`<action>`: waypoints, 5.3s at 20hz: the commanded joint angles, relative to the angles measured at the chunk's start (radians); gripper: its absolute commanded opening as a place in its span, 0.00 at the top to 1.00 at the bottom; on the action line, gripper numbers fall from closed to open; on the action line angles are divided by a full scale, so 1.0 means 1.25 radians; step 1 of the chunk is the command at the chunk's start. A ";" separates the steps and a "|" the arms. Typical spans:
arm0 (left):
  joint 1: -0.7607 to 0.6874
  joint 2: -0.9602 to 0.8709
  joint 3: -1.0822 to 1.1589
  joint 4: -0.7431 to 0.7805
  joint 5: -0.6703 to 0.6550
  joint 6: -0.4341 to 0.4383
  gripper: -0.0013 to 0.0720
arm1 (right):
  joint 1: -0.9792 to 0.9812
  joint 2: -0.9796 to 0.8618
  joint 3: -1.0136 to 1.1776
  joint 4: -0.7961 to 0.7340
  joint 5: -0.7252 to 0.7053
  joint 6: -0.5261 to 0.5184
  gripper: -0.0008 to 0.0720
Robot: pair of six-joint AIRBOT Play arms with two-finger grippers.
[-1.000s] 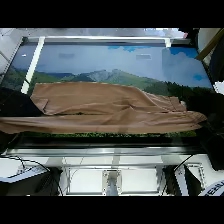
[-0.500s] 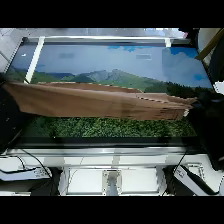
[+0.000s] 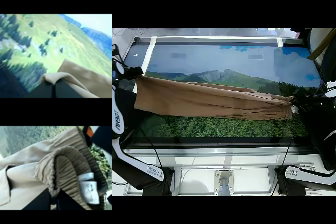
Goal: Fold the clothes and pants, and hang the long-sleeved shirts on hangers.
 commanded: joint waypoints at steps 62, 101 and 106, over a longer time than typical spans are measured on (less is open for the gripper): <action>-0.739 -0.130 0.019 -0.529 -0.079 0.305 0.97 | 0.214 -0.015 0.276 0.431 0.194 -0.338 0.93; -0.090 0.188 0.019 -0.505 -0.440 0.320 0.97 | 0.359 -0.072 0.253 0.064 0.129 -0.163 0.38; -0.089 0.188 0.019 -0.506 -0.440 0.320 0.97 | 0.395 -0.131 0.119 0.176 -0.026 -0.143 0.12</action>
